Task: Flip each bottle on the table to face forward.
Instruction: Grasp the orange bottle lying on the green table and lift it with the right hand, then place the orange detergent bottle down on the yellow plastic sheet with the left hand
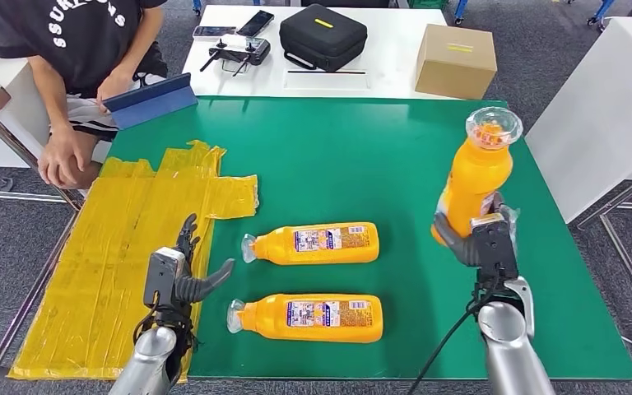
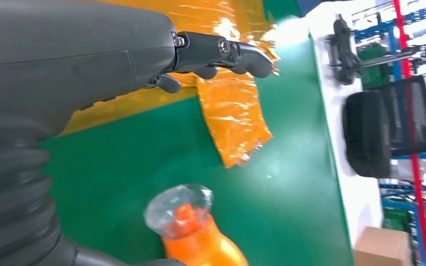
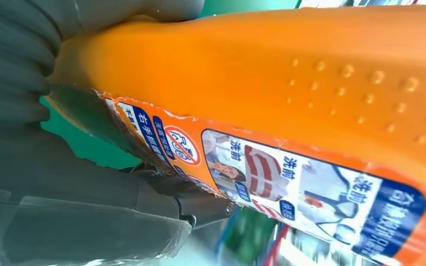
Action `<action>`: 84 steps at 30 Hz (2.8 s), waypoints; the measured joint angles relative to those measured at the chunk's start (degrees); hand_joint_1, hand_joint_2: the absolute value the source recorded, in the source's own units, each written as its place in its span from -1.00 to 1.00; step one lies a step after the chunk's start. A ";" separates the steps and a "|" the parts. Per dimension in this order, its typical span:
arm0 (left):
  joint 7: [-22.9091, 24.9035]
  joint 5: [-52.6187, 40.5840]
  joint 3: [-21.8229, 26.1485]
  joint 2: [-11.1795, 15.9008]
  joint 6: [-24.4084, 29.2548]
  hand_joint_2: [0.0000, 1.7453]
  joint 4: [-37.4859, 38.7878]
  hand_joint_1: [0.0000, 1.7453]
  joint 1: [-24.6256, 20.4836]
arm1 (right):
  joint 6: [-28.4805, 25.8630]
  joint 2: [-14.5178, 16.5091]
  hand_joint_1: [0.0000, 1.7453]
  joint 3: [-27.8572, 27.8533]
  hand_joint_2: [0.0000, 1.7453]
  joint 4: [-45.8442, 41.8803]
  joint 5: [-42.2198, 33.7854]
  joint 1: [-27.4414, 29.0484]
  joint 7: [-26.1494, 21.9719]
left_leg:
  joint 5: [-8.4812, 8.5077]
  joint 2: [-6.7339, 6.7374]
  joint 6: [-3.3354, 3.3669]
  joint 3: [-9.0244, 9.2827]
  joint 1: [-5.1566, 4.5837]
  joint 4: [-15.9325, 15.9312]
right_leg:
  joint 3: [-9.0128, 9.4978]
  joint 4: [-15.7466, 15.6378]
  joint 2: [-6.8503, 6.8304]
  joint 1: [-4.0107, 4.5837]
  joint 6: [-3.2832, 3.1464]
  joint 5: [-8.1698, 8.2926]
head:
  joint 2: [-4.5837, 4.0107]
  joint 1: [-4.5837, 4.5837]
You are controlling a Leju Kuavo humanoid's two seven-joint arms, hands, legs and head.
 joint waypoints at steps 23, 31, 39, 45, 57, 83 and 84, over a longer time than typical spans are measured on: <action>7.38 2.04 -16.70 0.44 -4.80 1.00 -15.35 -1.00 -8.51 | 4.67 15.47 1.00 24.65 1.00 31.24 -5.23 -18.36 -8.73 | 0.09 -0.09 0.00 -0.15 0.01 0.02 | -0.13 0.06 -0.03 -0.02 -0.01 0.01 | 0.00 0.03; 7.31 2.17 -17.89 0.43 -4.44 1.00 -15.35 -1.00 -9.31 | 3.16 17.66 1.00 28.48 1.00 36.04 -3.01 -20.79 -8.68 | 0.09 -0.09 -0.01 -0.16 0.01 0.02 | -0.16 0.06 -0.03 -0.03 -0.01 0.01 | 0.00 0.03; 7.45 2.55 -17.99 0.43 -4.06 1.00 -15.13 -1.00 -10.48 | 0.58 19.22 1.00 30.59 1.00 39.77 -0.81 -23.09 -8.68 | 0.09 -0.08 0.00 -0.17 0.01 0.03 | -0.17 0.06 -0.03 -0.03 -0.01 0.01 | 0.00 0.02; 7.51 2.60 -17.89 0.43 -3.83 1.00 -14.95 -1.00 -10.67 | -0.30 19.76 1.00 31.25 1.00 41.24 0.04 -23.88 -8.77 | 0.09 -0.08 -0.01 -0.18 0.01 0.03 | -0.17 0.06 -0.03 -0.03 -0.01 0.01 | 0.00 0.03; 8.05 3.42 -17.87 0.44 -4.70 1.00 -14.26 -1.00 -10.97 | -5.75 20.06 1.00 33.81 1.00 42.95 4.79 -24.24 -9.11 | 0.09 -0.08 -0.01 -0.17 0.01 0.03 | -0.18 0.06 -0.03 -0.04 0.00 0.01 | 0.00 0.02; 9.75 10.92 -18.03 0.45 -8.69 1.00 -12.74 -1.00 -12.97 | -23.19 21.08 1.00 35.97 1.00 45.67 12.68 -27.50 -14.48 | 0.09 -0.09 -0.01 -0.19 0.00 0.03 | -0.17 0.07 -0.03 -0.05 0.00 0.01 | 0.00 0.03; 9.75 11.03 -18.03 0.45 -8.73 1.00 -12.67 -1.00 -13.05 | -23.24 21.08 1.00 35.97 1.00 45.67 12.71 -27.51 -14.37 | 0.09 -0.10 -0.01 -0.19 0.00 0.03 | -0.17 0.07 -0.03 -0.05 0.00 0.01 | 0.00 0.03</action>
